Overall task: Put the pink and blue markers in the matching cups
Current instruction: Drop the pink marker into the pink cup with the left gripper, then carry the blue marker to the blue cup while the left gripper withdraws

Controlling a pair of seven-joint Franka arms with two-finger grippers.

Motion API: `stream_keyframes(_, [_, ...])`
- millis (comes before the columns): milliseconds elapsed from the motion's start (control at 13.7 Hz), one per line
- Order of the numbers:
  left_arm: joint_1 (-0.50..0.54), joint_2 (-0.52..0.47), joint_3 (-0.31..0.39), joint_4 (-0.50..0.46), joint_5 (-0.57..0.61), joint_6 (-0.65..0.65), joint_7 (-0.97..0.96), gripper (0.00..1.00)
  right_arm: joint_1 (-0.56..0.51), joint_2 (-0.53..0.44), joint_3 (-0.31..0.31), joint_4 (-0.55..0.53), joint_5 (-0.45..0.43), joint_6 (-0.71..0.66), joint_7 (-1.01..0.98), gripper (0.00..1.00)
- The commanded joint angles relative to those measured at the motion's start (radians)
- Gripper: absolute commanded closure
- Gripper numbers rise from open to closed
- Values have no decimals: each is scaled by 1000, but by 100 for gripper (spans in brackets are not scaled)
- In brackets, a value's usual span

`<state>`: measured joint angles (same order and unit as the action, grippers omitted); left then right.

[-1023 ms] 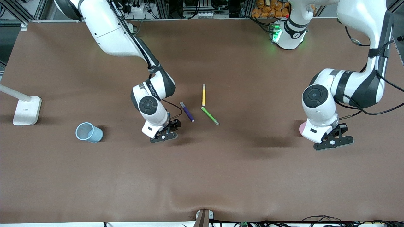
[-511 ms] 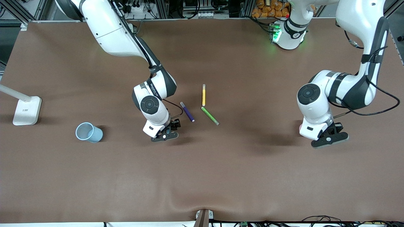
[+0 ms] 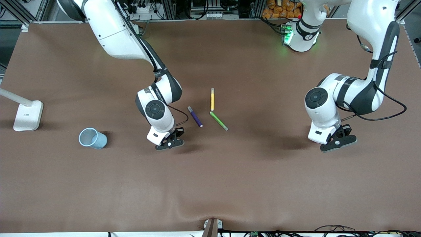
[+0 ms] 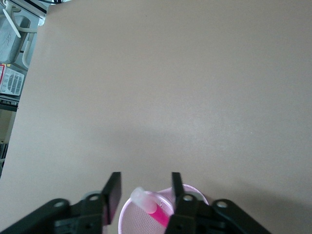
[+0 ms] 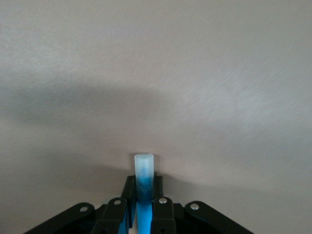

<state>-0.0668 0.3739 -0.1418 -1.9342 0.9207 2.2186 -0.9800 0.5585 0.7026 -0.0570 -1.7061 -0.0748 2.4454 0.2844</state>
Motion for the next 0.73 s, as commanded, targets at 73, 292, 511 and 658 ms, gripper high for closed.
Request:
stream_keyframes(73, [1, -32, -24, 26, 9, 1, -8, 0, -25, -54, -6, 11, -115, -3, -40, 100])
stream_keyframes(292, [5, -47, -64, 61, -86, -7, 9, 0, -93, -139, -1, 10, -109, -19, -207, 100])
stream_keyframes(511, [5, -88, -70, 87, -222, -14, 156, 0, -163, -202, 5, 10, -86, -32, -376, 100])
stream_keyframes(658, [9, -93, -67, 113, -321, -22, 252, 0, -207, -241, 5, 10, 20, -35, -556, 100])
